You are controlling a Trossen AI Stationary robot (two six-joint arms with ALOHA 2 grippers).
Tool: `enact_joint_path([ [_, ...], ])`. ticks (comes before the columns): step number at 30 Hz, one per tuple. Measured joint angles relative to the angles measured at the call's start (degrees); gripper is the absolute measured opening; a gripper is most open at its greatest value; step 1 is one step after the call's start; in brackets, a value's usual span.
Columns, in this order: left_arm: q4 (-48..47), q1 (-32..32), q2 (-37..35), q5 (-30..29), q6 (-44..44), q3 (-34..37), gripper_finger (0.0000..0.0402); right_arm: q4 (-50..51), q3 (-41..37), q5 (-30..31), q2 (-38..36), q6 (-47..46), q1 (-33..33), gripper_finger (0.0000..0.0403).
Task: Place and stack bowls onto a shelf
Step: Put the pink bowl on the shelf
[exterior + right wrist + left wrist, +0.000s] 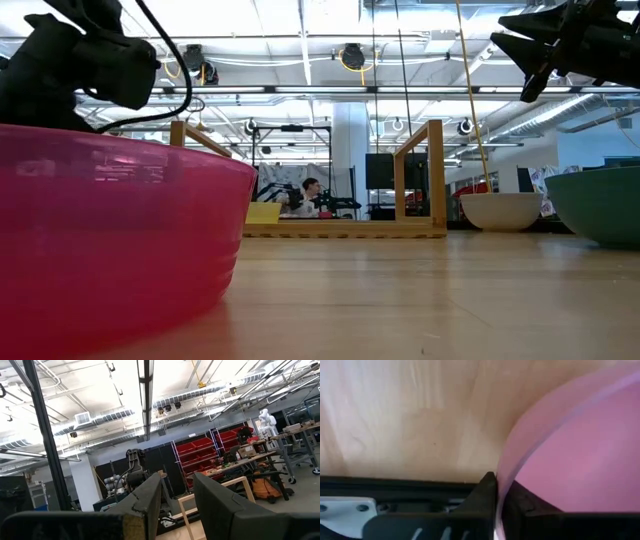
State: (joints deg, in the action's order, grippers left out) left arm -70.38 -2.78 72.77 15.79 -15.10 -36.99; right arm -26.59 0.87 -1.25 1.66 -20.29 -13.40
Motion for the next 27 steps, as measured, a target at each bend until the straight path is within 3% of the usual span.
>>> enact_joint_path([
  [5, -2.3, 0.04, 0.04, -0.66, -4.82, -3.04, 0.0006, 0.0, 0.01, 0.0, -0.01, 0.27, -0.01, 0.011],
  [12, -13.64, 0.04, -0.11, -1.84, -6.7, -14.27, 0.0004, 0.03, -0.01, 0.0, -0.01, 1.33, 0.01, 0.011],
  [19, -19.64, 0.05, -0.14, -6.32, -11.38, -32.24, 0.0004, 0.03, 0.01, -0.03, -0.01, 1.53, 0.0, 0.011],
  [27, -19.61, 3.57, 4.32, -17.21, -18.35, -52.18, 0.0004, 0.03, 0.0, -0.05, -0.01, 1.97, -0.01, 0.011],
])
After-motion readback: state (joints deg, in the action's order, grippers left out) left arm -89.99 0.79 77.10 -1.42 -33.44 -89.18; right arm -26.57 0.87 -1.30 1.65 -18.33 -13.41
